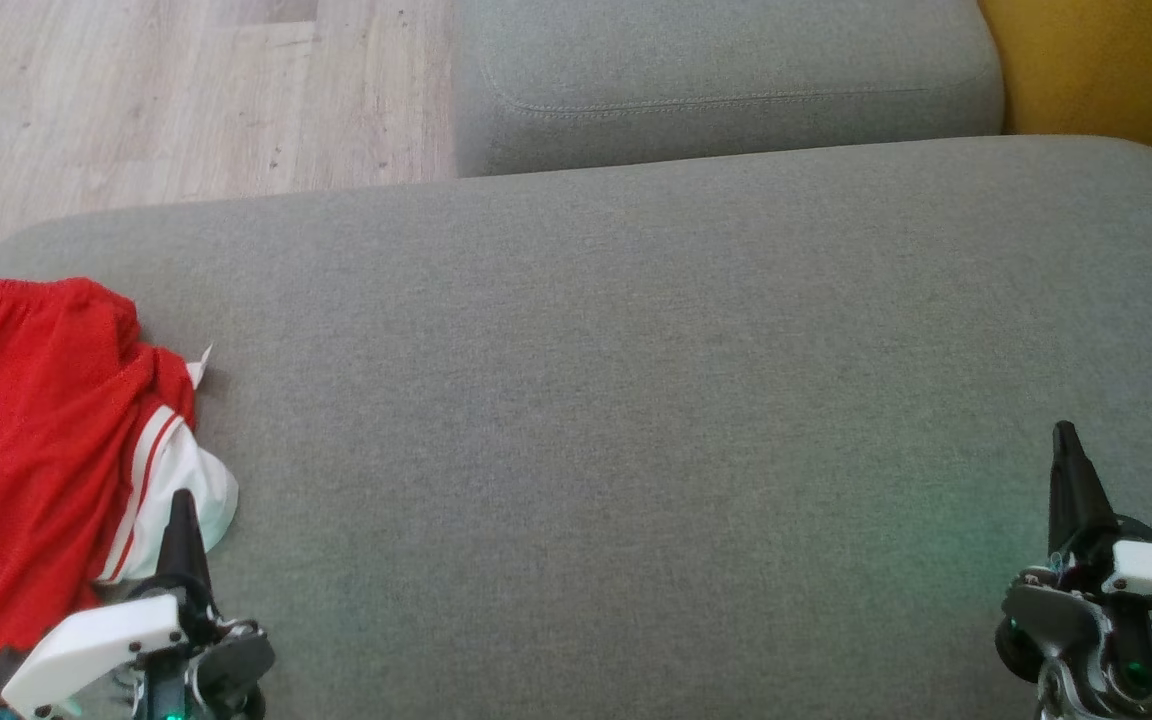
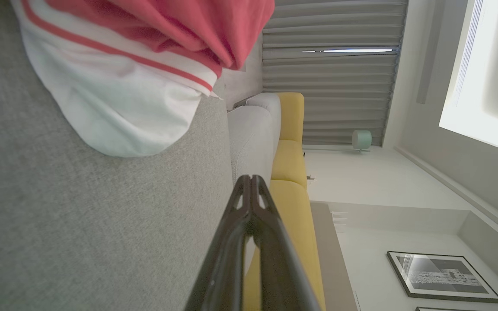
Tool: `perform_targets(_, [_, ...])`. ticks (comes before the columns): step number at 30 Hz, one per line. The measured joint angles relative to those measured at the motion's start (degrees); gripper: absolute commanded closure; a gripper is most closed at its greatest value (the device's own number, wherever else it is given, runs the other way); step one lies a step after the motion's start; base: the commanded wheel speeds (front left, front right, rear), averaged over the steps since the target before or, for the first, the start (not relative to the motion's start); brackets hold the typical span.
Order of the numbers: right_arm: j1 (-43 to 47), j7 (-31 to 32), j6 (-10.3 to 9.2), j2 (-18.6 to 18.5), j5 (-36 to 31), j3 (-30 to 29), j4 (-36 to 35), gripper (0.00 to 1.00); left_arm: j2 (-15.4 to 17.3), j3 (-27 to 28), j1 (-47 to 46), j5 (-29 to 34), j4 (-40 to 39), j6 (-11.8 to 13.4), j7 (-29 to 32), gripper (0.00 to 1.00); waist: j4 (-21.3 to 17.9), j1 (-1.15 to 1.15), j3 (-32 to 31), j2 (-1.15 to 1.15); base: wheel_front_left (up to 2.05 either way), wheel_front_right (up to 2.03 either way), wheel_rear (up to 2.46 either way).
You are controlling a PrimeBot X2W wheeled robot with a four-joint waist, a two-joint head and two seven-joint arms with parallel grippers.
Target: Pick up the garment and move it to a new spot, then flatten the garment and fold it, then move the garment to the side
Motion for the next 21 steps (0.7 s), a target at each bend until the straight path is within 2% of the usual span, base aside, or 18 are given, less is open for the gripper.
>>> perform_targets(17, [0.0,0.0,0.00,0.0,0.0,0.0,0.0,1.00,0.0,0.0,0.0,0.0,0.0,0.0,0.0,1.00,0.0,0.00,0.0,0.00,0.00,0.00,0.00])
perform_targets(18, [0.0,0.0,0.00,0.0,0.0,0.0,0.0,0.00,0.0,0.0,0.0,0.0,0.0,0.0,0.0,0.00,0.0,0.00,0.0,0.00,0.00,0.00,0.00])
perform_targets(21, [0.8,0.0,-0.01,0.1,0.0,0.1,2.0,0.00,-0.1,-0.4,0.8,0.0,2.0,0.1,0.0,0.00,0.0,0.00,0.0,0.00,0.00,0.00,0.00])
